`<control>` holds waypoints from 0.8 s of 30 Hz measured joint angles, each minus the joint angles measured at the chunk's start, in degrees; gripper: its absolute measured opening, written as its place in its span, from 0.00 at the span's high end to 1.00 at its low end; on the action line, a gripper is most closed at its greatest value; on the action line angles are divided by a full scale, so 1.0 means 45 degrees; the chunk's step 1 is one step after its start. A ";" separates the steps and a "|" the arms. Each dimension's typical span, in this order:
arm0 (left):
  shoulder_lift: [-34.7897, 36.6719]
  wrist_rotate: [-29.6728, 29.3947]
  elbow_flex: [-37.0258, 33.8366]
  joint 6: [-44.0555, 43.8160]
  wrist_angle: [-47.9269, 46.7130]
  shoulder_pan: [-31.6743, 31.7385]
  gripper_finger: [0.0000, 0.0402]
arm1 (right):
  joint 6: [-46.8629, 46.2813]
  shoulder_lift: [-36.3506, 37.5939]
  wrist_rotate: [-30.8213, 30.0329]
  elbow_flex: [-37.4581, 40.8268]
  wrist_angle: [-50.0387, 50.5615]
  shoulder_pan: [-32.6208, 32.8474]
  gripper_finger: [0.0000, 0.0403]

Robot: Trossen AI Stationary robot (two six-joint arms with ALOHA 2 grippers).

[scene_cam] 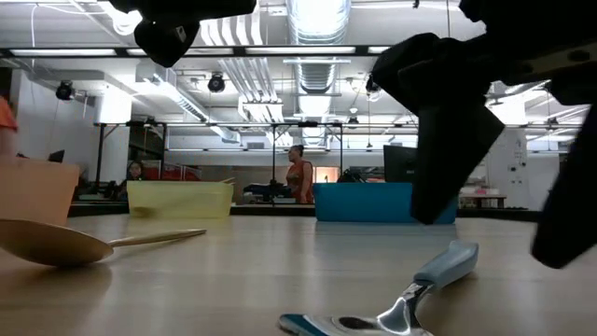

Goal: Sort silverware by color (type)
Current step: Put the blue spoon into the orange bin

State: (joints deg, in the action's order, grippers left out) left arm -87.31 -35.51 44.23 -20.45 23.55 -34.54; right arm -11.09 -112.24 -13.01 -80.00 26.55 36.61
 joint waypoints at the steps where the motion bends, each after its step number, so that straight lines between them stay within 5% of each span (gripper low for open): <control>1: 0.0000 0.0000 0.0000 0.0000 -0.0002 0.0000 1.00 | 0.0084 0.0004 -0.0085 0.0021 -0.0107 -0.0043 0.39; 15: -0.0005 0.0005 0.0000 0.0005 -0.0058 0.0010 1.00 | 0.0476 -0.1043 0.0991 0.0499 -0.2447 -0.0723 0.41; 24: -0.0005 0.0005 0.0000 0.0005 -0.0092 0.0005 1.00 | 0.0913 -0.1143 0.1474 0.0504 -0.2818 -0.0799 0.71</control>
State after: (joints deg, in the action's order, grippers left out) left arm -87.33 -35.48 44.23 -20.43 23.14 -34.52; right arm -6.99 -117.38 -6.37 -77.73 13.87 33.01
